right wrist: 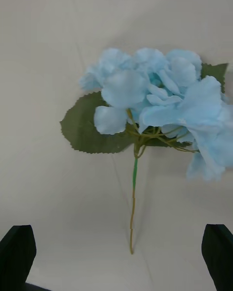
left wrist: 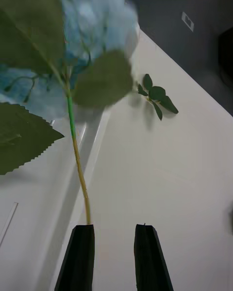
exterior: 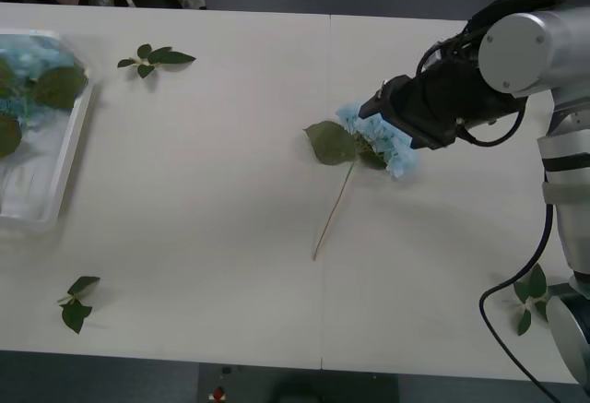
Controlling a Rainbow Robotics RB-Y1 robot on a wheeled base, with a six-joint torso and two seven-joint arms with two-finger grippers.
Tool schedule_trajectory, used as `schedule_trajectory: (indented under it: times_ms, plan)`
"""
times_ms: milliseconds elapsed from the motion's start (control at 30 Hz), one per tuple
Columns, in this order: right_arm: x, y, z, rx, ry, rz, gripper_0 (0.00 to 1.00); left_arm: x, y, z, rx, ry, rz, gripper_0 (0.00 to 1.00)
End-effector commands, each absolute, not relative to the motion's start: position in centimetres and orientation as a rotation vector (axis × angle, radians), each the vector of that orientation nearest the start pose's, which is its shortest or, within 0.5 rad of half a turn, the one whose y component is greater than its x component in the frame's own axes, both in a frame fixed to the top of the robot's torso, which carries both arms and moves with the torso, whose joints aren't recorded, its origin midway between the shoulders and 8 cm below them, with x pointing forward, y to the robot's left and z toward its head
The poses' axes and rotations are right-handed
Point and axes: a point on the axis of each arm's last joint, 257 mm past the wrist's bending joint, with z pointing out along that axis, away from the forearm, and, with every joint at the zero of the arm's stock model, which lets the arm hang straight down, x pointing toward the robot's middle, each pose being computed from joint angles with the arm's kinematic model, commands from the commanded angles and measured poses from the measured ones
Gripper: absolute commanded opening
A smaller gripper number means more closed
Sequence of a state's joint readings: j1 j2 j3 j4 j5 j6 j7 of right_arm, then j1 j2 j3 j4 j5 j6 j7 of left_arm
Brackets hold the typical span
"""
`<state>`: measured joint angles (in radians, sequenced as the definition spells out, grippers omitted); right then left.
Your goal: Put the red flowers into the right box and the blue flowers into the left box
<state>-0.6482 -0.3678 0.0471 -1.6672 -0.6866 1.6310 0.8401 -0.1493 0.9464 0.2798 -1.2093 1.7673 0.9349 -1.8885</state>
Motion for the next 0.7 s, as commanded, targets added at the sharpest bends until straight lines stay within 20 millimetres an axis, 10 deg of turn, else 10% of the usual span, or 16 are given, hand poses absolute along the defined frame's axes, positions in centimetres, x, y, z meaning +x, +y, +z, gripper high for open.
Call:
schedule_trajectory:
  times_ms: [33,467,700]
  plan:
    - [52.2,-13.8,-19.2,0.480,2.622,0.533,1.00,51.5,49.6,-12.9,-0.317,1.983,-0.650,0.27]
    - [51.3,-12.9,-25.7,0.434,2.723,0.347,1.00,51.5,48.3,-9.7,-0.304,1.927,-0.761,0.47]
    - [51.6,-11.0,-27.8,0.411,2.720,0.336,1.00,49.7,46.2,-1.5,-0.035,1.965,-0.731,0.99]
